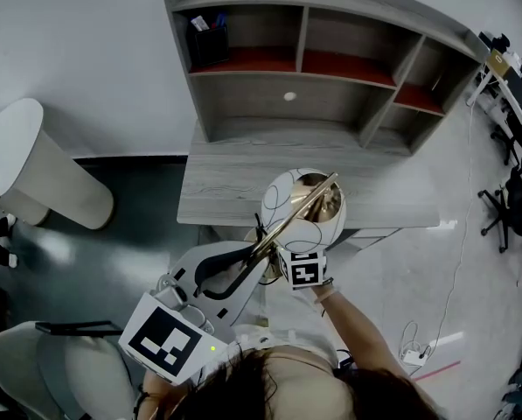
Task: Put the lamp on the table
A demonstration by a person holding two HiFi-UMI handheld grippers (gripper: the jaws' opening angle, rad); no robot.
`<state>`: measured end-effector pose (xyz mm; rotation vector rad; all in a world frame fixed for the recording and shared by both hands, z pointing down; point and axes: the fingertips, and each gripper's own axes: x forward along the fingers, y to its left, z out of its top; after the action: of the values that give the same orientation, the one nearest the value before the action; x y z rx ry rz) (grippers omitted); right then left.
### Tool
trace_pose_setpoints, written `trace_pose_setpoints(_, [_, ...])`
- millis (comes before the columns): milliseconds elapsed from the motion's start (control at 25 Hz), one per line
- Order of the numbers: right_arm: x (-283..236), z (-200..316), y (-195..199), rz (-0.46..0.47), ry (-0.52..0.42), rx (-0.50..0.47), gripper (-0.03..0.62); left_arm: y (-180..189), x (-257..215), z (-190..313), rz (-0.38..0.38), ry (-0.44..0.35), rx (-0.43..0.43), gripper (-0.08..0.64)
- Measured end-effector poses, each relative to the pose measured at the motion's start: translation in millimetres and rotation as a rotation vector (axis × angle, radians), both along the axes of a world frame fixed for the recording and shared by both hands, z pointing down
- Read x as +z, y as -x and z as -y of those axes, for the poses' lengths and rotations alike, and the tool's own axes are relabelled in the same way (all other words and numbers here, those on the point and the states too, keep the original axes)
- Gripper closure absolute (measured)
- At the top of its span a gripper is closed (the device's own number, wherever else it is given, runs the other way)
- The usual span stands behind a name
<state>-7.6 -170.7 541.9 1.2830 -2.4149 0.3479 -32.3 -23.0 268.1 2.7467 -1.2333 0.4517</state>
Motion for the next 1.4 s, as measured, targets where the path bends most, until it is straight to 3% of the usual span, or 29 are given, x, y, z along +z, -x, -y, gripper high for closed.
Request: trace_pose_setpoints(1400, [22.0,149.7,33.8,-0.016,0.037,-0.21,0.566,9.0,19.3,153.8,0.001,0.056,-0.236,0.514])
